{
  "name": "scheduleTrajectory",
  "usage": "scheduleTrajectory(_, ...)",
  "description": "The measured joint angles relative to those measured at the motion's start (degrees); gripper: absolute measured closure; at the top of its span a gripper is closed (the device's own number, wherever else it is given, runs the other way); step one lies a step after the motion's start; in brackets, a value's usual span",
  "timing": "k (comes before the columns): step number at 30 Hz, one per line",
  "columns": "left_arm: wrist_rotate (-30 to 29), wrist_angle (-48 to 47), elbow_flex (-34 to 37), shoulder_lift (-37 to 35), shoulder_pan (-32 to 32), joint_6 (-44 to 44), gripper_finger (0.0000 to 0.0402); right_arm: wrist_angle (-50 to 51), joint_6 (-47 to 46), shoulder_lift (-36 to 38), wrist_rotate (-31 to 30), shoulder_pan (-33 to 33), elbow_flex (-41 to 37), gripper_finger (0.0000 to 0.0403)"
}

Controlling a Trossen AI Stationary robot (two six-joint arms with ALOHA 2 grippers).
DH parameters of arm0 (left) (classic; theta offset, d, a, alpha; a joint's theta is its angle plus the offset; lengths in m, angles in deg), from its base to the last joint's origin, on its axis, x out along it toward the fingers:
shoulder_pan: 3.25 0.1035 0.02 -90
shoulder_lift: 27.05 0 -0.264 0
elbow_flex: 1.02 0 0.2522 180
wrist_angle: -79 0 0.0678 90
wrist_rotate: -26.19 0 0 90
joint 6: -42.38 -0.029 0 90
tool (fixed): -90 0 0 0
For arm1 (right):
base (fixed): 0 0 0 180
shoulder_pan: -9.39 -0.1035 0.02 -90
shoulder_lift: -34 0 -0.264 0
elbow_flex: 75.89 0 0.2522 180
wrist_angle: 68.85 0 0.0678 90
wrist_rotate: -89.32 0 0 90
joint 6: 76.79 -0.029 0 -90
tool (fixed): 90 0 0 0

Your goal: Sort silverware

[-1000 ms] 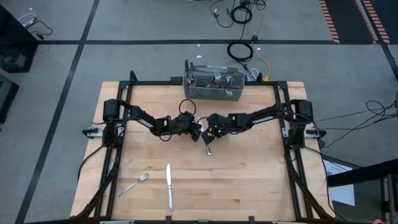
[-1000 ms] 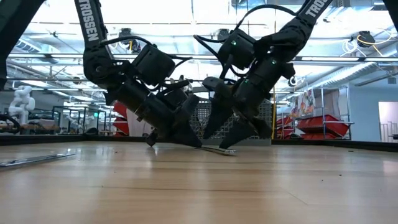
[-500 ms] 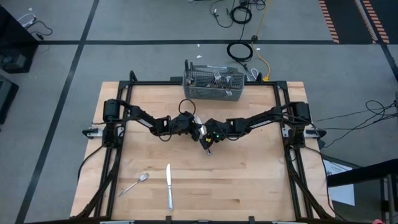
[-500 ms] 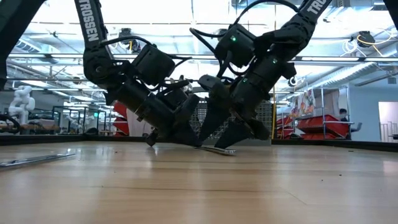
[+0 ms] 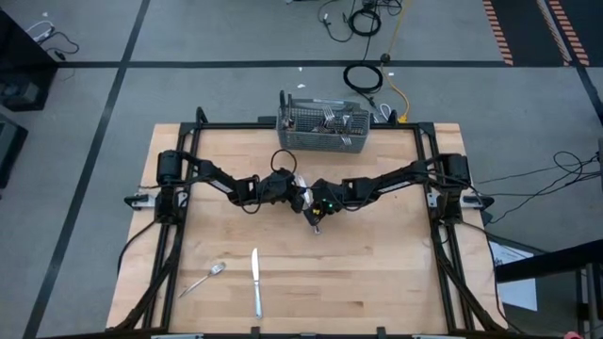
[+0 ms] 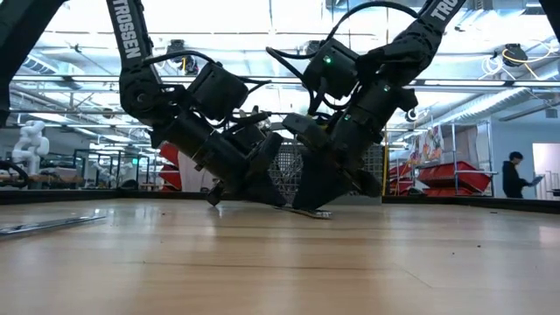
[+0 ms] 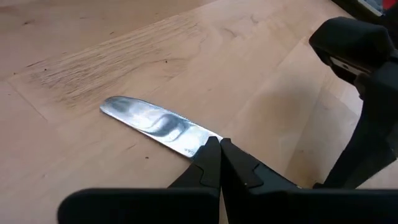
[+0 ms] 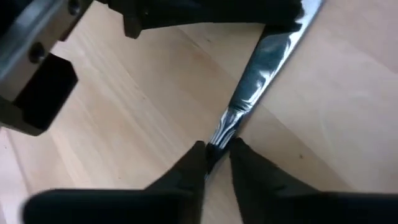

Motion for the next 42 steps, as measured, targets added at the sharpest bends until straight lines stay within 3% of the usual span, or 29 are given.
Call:
scheduleTrajectory(3, 0.0, 1.0, 0.0, 0.1, 0.0, 0.3, 0.0398, 0.2, -0.4, 0.0, 1.3, 0.2, 0.0, 0.0386)
scheduleTrajectory(6, 0.2, 1.3, -0.5, 0.2, 0.0, 0.2, 0.0399, 0.9, 0.3, -0.1, 0.8, 0.0, -0.1, 0.0400)
scheduleTrajectory(11, 1.4, 0.4, -1.1, -2.7, 0.1, 0.7, 0.0394, 0.9, 0.7, 0.5, 0.2, 0.0, -0.1, 0.0403)
scheduleTrajectory(16, 5.3, -6.5, -1.2, -11.2, 1.0, -0.9, 0.0388, 1.0, 1.8, 0.8, -1.0, -0.1, -0.1, 0.0403)
scheduleTrajectory(19, 2.1, -15.3, -1.1, -16.5, 1.3, -7.7, 0.0397, 1.0, 2.4, 1.2, -2.2, -0.1, -0.2, 0.0403)
scheduleTrajectory(21, -0.2, -16.0, -1.0, -17.3, 1.0, -12.2, 0.0398, 0.7, 2.9, 1.2, -2.5, -0.1, -0.3, 0.0403)
scheduleTrajectory(27, -4.7, -10.6, -0.6, -10.7, 0.5, -14.7, 0.0399, 0.3, 3.1, 1.3, -3.3, -0.1, -0.4, 0.0403)
scheduleTrajectory(31, -1.7, 0.3, -1.1, -4.8, 1.9, -14.7, 0.0400, 0.3, 3.5, 1.3, -3.9, -0.5, -0.4, 0.0402)
scheduleTrajectory(42, 0.2, 0.1, -1.2, -1.7, 2.8, -15.0, 0.0401, 0.3, 4.3, 1.3, -4.6, -1.1, -0.4, 0.0402)
